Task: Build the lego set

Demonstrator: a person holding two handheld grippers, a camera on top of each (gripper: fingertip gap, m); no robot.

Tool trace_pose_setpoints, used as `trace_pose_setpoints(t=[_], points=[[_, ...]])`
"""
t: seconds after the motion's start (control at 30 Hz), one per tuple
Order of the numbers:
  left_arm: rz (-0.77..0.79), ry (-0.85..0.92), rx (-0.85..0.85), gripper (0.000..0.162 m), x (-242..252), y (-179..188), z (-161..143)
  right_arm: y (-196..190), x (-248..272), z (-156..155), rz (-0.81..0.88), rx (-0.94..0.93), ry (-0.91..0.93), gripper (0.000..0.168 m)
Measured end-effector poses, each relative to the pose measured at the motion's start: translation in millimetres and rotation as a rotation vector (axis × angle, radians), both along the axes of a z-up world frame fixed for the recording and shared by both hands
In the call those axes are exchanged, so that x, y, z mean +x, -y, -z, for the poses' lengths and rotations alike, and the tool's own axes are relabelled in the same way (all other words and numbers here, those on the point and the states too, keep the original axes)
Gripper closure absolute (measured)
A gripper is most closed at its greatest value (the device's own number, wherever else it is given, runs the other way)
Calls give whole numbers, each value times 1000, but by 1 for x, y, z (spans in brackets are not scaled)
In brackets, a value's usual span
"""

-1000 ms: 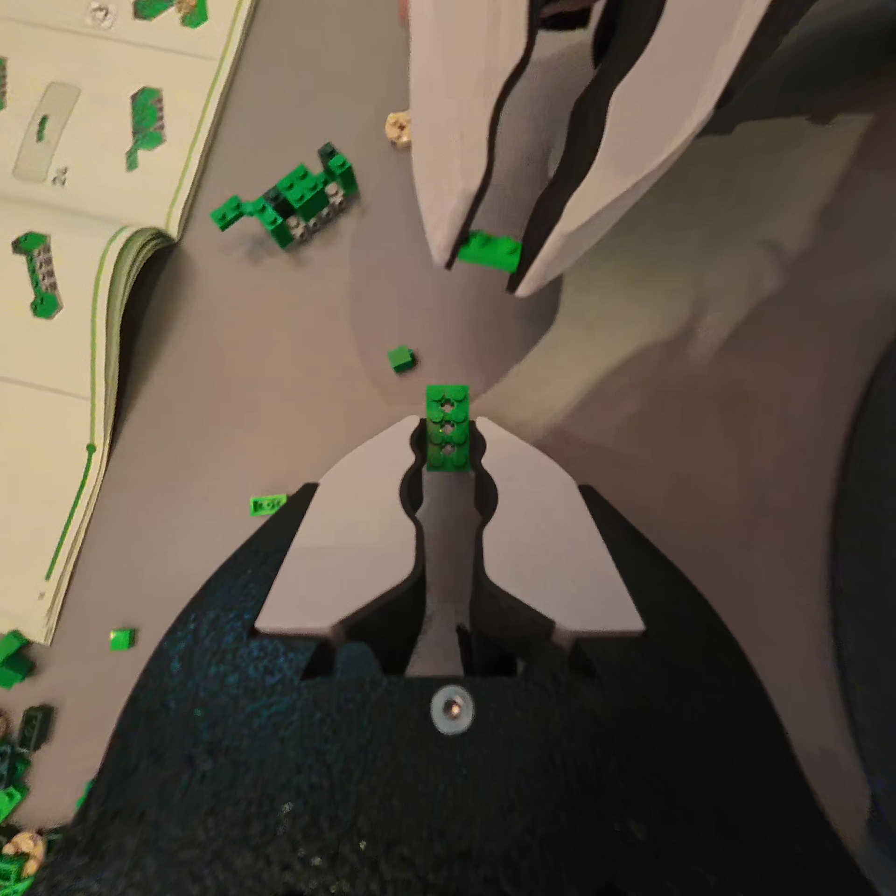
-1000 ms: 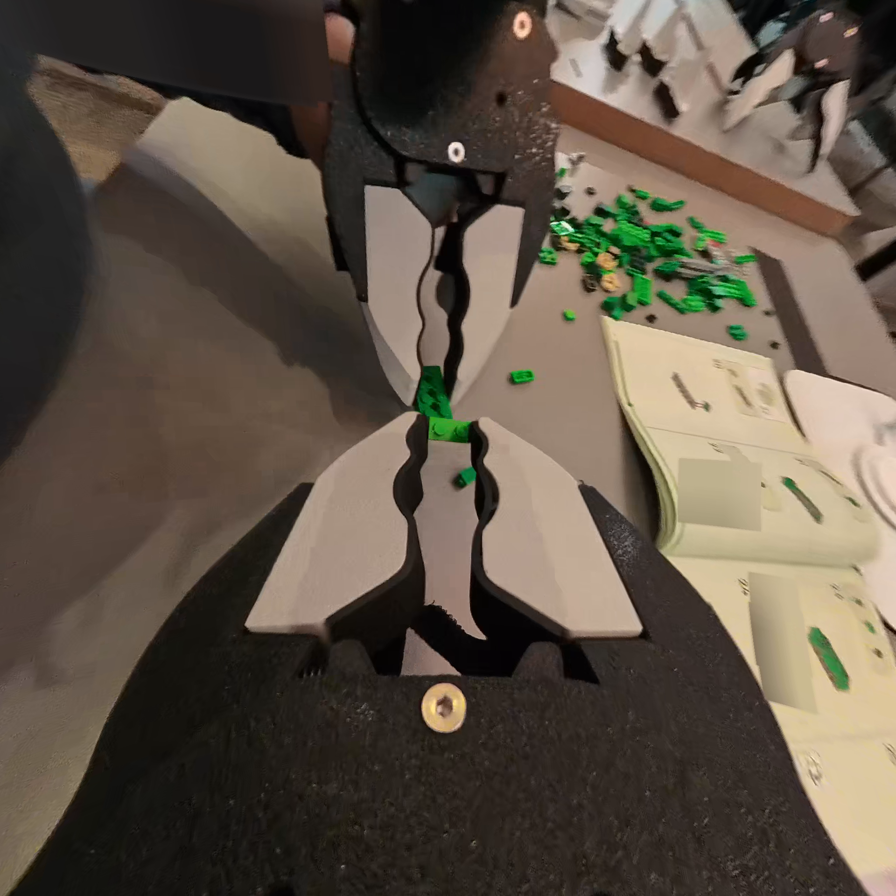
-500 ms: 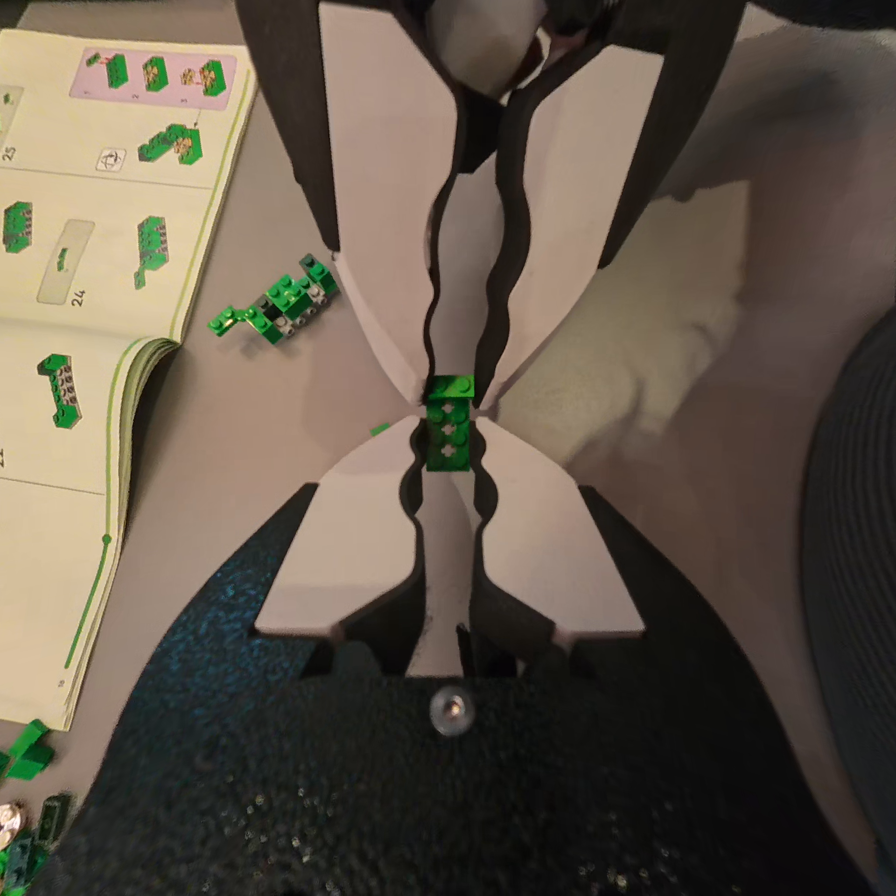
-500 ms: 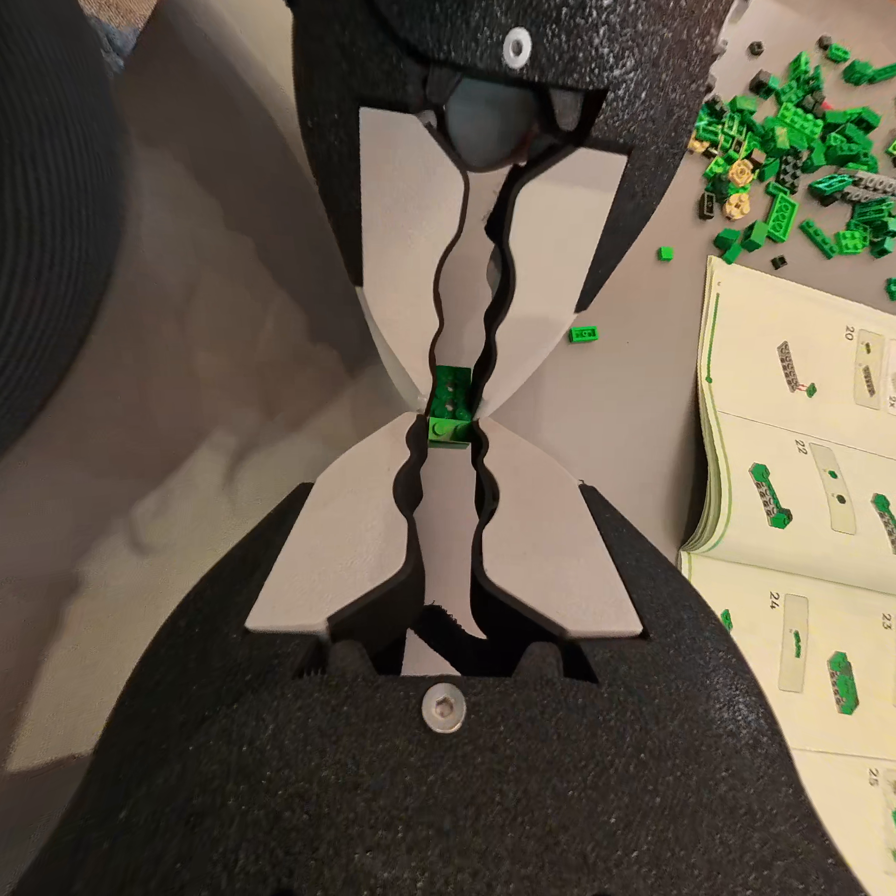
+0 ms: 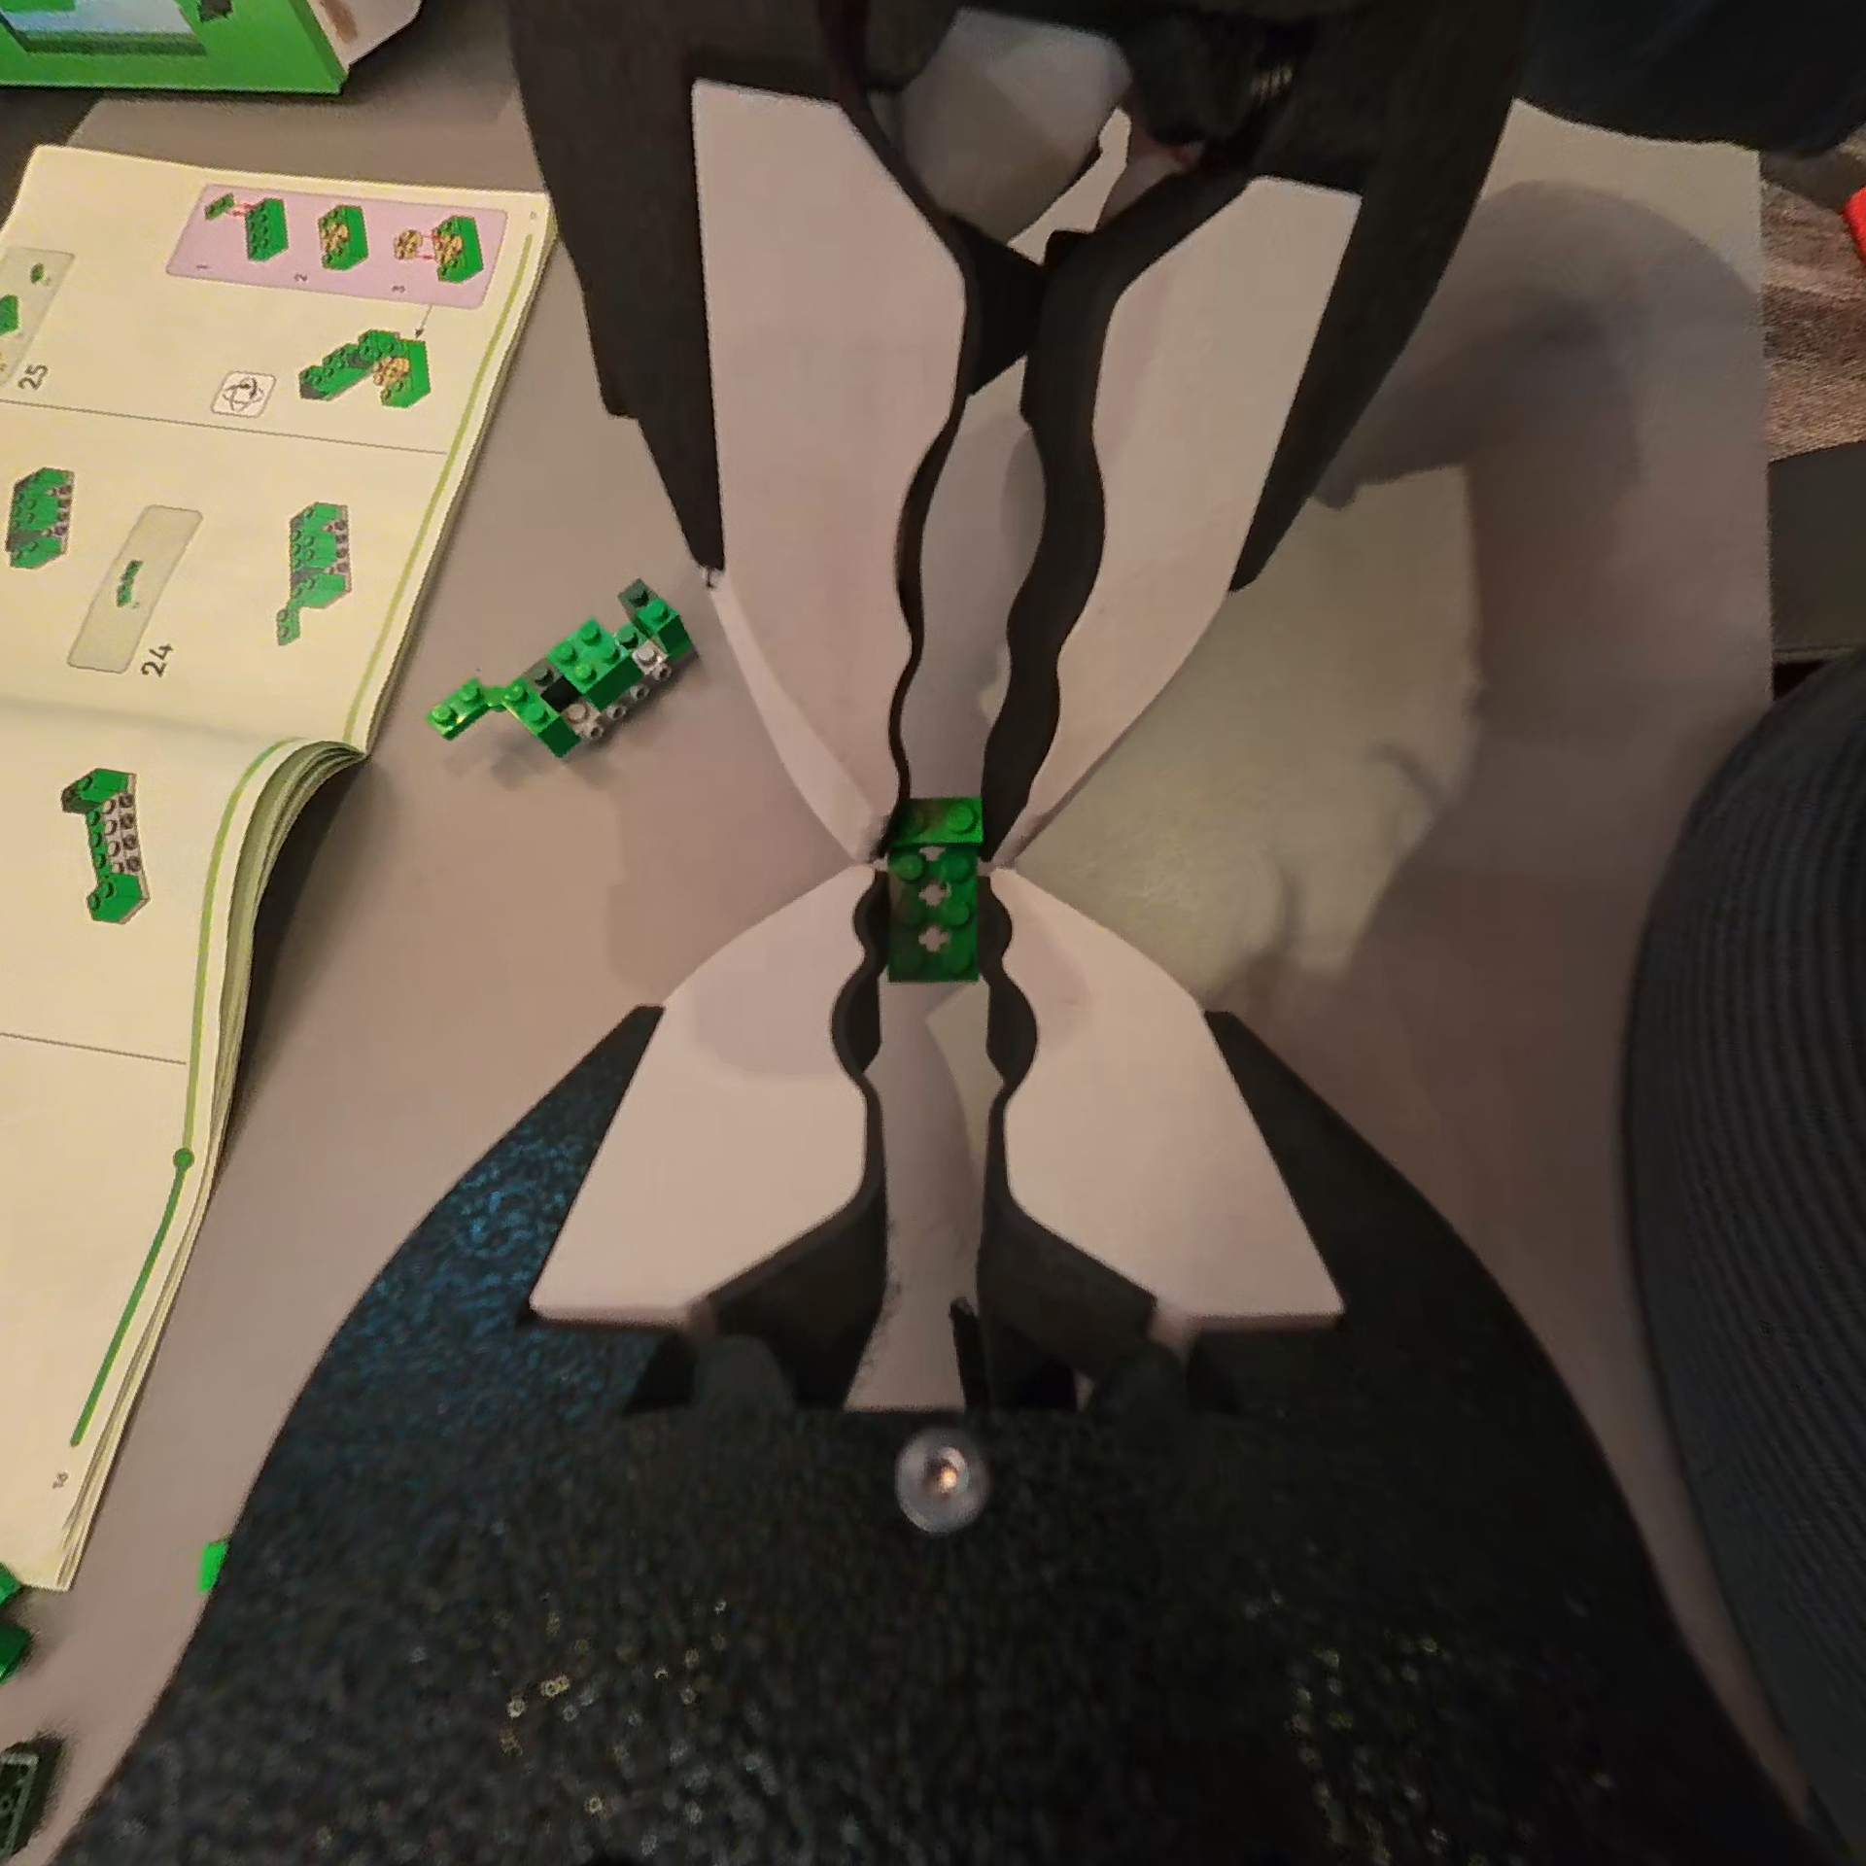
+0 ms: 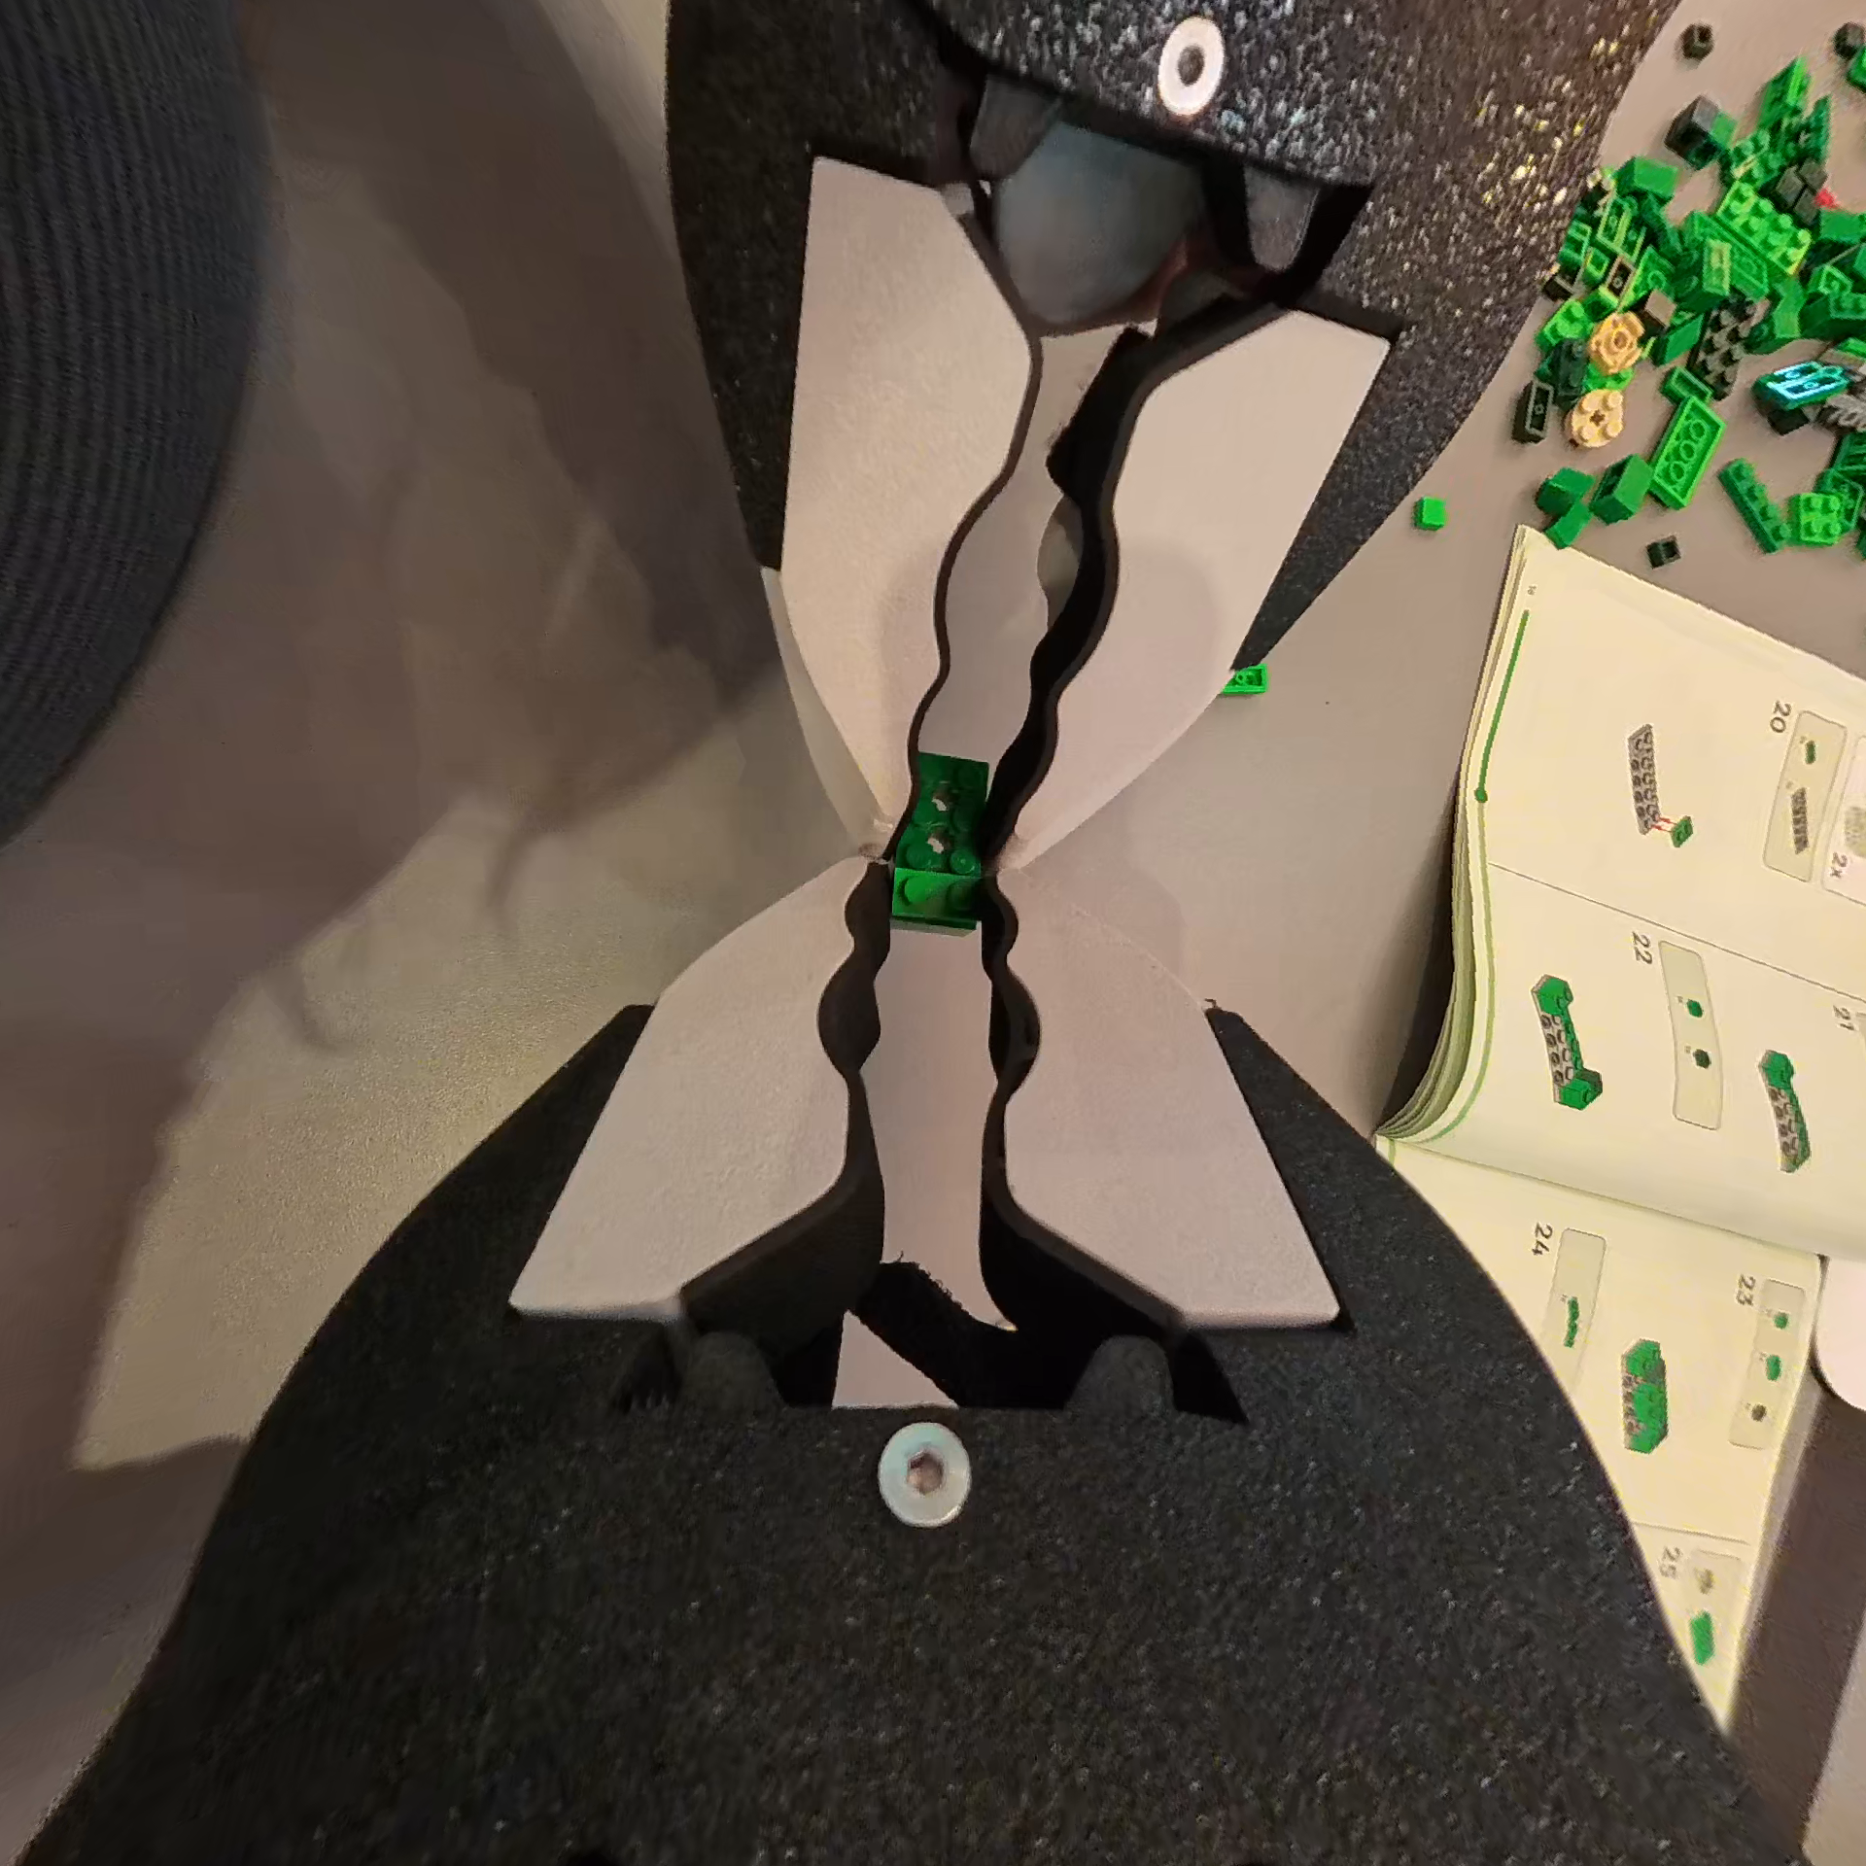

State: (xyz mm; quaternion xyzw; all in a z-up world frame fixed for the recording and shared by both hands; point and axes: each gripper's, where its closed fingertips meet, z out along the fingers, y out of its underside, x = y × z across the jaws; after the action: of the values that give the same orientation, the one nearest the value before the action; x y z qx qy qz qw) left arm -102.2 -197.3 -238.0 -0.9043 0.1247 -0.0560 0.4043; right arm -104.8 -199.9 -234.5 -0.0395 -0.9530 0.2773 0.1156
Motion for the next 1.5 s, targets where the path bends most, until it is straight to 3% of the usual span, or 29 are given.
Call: trace_pose_setpoints(t=[0.4,0.53,0.67,0.87,1.03,1.27,1.5], points=[[-5,18,13,146,1,2,-1,4,-1,-2,3,0,-5,147],[-16,19,8,146,-3,5,-3,-2,-5,-7,39,-15,-34,137],[-33,77,25,146,-9,8,-12,0,-10,-23,23,-129,-210,122],[-58,182,48,146,-17,11,-32,8,-18,-49,-107,-69,-892,128],[-35,256,67,146,-16,10,-47,9,-21,-51,-115,-68,-947,122],[2,245,74,146,-6,9,-56,15,-16,-57,-184,-42,-1038,150],[28,306,106,146,-3,10,-67,15,-14,-65,-142,-34,-1068,151]])
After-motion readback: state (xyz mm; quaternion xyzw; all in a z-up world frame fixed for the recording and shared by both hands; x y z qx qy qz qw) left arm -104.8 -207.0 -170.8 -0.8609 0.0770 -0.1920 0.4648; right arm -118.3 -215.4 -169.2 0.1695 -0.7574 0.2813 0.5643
